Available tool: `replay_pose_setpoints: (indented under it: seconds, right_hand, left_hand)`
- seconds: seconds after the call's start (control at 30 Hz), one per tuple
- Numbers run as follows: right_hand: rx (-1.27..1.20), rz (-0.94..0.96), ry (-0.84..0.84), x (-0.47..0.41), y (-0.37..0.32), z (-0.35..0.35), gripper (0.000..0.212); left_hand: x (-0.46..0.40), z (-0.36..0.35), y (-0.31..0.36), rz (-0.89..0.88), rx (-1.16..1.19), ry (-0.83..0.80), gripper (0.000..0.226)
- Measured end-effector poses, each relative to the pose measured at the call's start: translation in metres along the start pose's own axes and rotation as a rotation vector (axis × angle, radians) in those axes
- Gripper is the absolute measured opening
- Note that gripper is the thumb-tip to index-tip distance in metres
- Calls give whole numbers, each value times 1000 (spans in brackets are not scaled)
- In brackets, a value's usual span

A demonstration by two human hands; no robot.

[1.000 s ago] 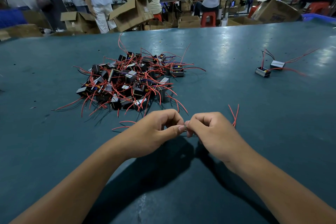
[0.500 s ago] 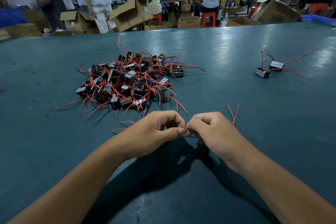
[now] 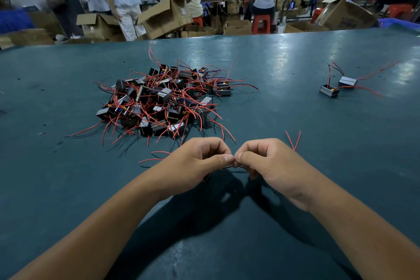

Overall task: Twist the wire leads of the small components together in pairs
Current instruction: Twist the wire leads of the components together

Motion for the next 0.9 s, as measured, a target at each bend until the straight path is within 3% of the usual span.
replay_pose_setpoints:
  seconds: [0.23, 0.37, 0.5, 0.57, 0.9]
  right_hand:
    - [38, 13, -6, -1, 2, 2, 18]
    - [261, 98, 26, -1, -5, 14, 18]
    - [604, 224, 268, 3, -17, 38, 18]
    - [617, 264, 303, 2, -16, 40, 16]
    - [705, 220, 11, -7, -3, 30, 11]
  left_hand:
    - [-1, 0, -4, -12, -42, -5, 14]
    - [-1, 6, -5, -11, -49, 4, 13]
    - [0, 25, 0, -73, -375, 170, 7]
    - [1, 30, -1, -49, -477, 207, 11]
    - [-2, 21, -12, 7, -596, 69, 17]
Point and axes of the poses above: each hand's wrist, its own x-axis away from the middle knuckle, its own z-axis out of the back of the hand, y = z × x, the point moved 7 cm from there along -x, towards the middle knuckle, and after that the axes turned 4 degrees about -y, right-handed, at the moved point
